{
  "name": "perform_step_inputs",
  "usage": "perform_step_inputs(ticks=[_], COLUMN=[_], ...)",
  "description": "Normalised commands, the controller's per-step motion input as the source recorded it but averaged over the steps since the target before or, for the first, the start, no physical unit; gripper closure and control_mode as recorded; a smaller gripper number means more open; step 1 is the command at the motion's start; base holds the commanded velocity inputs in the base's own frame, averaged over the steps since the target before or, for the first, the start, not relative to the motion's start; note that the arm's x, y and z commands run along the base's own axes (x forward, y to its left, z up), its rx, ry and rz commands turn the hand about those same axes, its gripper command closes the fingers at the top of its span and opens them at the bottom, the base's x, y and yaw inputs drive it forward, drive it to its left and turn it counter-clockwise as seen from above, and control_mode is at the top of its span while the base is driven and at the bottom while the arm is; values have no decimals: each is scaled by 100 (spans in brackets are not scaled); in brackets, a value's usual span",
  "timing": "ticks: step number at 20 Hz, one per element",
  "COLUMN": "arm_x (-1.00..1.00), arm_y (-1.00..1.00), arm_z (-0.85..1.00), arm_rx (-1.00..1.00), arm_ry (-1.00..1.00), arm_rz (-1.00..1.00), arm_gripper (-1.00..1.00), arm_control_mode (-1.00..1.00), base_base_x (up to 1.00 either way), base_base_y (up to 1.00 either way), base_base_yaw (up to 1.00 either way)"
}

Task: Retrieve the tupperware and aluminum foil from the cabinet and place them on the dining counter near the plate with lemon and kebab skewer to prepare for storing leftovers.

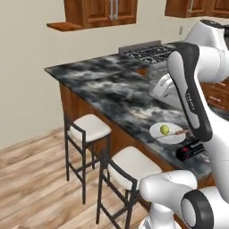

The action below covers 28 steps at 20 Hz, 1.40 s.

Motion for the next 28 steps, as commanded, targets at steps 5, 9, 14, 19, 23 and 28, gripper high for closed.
perform_step_inputs(ticks=[5, 9, 14, 19, 23, 28], arm_x=[0, 0, 0, 0, 0, 22], arm_y=[0, 0, 0, 0, 0, 42], arm_z=[0, 0, 0, 0, 0, -17], arm_rx=[0, 0, 0, 0, 0, 0], arm_ry=[0, 0, 0, 0, 0, 4], arm_rz=[0, 0, 0, 0, 0, 2], arm_gripper=[100, 100, 100, 100, 100, 100], arm_control_mode=[100, 100, 100, 100, 100, -100], base_base_x=[52, 31, 38, 51, 43, 16], base_base_y=[45, 53, 60, 89, 64, 22], base_base_yaw=[-75, -84, -81, -61, -23, 0])
